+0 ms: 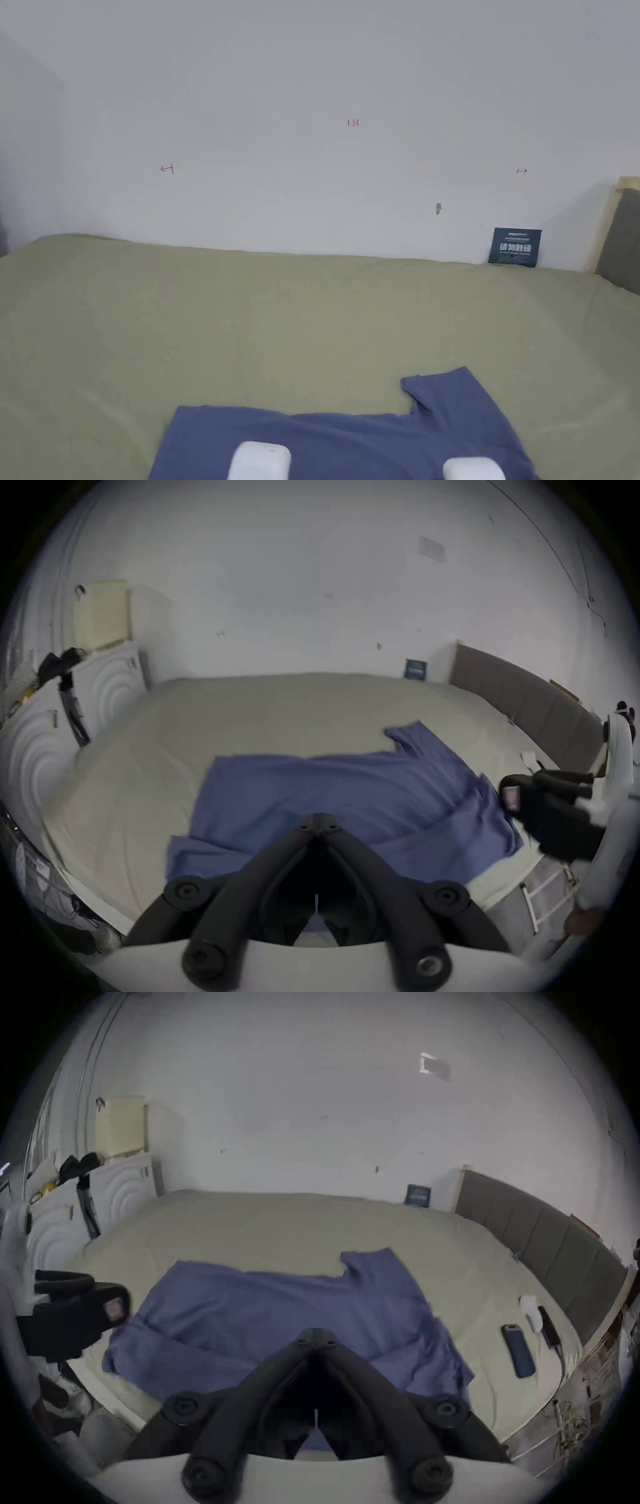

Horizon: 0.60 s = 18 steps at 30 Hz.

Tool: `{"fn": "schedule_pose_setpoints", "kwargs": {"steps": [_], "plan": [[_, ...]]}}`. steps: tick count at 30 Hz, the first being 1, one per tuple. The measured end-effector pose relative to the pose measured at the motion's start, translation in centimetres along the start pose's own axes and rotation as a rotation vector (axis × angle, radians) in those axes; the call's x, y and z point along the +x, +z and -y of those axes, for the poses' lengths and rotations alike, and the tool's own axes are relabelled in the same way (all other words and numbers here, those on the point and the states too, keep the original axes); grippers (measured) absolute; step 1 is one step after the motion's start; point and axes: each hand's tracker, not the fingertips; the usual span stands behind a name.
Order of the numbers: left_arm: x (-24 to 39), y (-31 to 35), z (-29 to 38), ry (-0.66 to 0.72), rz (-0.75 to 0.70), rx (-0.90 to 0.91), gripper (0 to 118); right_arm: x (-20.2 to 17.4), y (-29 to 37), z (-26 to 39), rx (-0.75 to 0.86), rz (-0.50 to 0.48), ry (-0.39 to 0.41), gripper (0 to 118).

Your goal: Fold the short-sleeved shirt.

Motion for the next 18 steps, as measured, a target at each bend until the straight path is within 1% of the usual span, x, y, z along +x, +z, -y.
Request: {"fn": "schedule_pose_setpoints", "kwargs": {"steps": [1,3,4,6,8,10,11,12,13,14,15,16,17,18], "plan": [[-0.2,-0.3,0.1,0.02,0.016,-0.009,0,0.0,-0.2,0.5,-0.022,-0.023,-0.011,1],[-1.1,-1.3,0.3,0.015,-0.002,-0.014,0,0.5,-0.4,1.2,-0.021,-0.014,-0.036,1],[-2.1,-1.7,-0.3,0.026,-0.013,-0.022,0,1.0,-0.4,1.0,-0.026,-0.015,-0.051,1],[-5.4,-3.1,-2.3,0.076,-0.027,-0.024,0,1.8,-0.8,1.1,-0.029,-0.015,-0.058,1],[-8.7,-5.9,-4.6,0.115,-0.057,-0.035,0,2.5,-1.0,0.6,-0.032,0.0,-0.067,1],[-12.4,-9.4,-7.6,0.114,-0.066,-0.098,0,3.4,-1.5,0.3,-0.029,0.005,-0.086,1],[-14.2,-12.5,-8.8,0.146,-0.046,-0.147,1,3.8,-1.9,0.1,-0.029,0.01,-0.092,1],[-16.2,-15.0,-10.4,0.181,-0.01,-0.22,18,4.0,-2.1,-0.2,-0.026,0.016,-0.093,1],[-17.3,-17.1,-11.5,0.177,-0.042,-0.271,64,4.3,-2.5,-0.4,-0.028,0.012,-0.091,1],[-18.6,-19.4,-12.5,0.164,-0.078,-0.343,92,4.7,-3.0,-0.6,-0.029,-0.004,-0.085,1],[-19.1,-21.5,-12.8,0.156,-0.139,-0.368,104,4.9,-3.4,-0.8,-0.03,-0.005,-0.083,1],[-19.5,-23.0,-13.2,0.121,-0.196,-0.372,106,5.0,-3.8,-0.9,-0.035,-0.003,-0.08,1],[-20.0,-24.6,-13.6,0.079,-0.192,-0.374,106,5.3,-4.4,-1.0,-0.04,0.001,-0.077,1],[-20.2,-25.9,-13.7,0.089,-0.183,-0.36,106,5.7,-4.9,-1.2,-0.048,0.001,-0.076,1]]}}
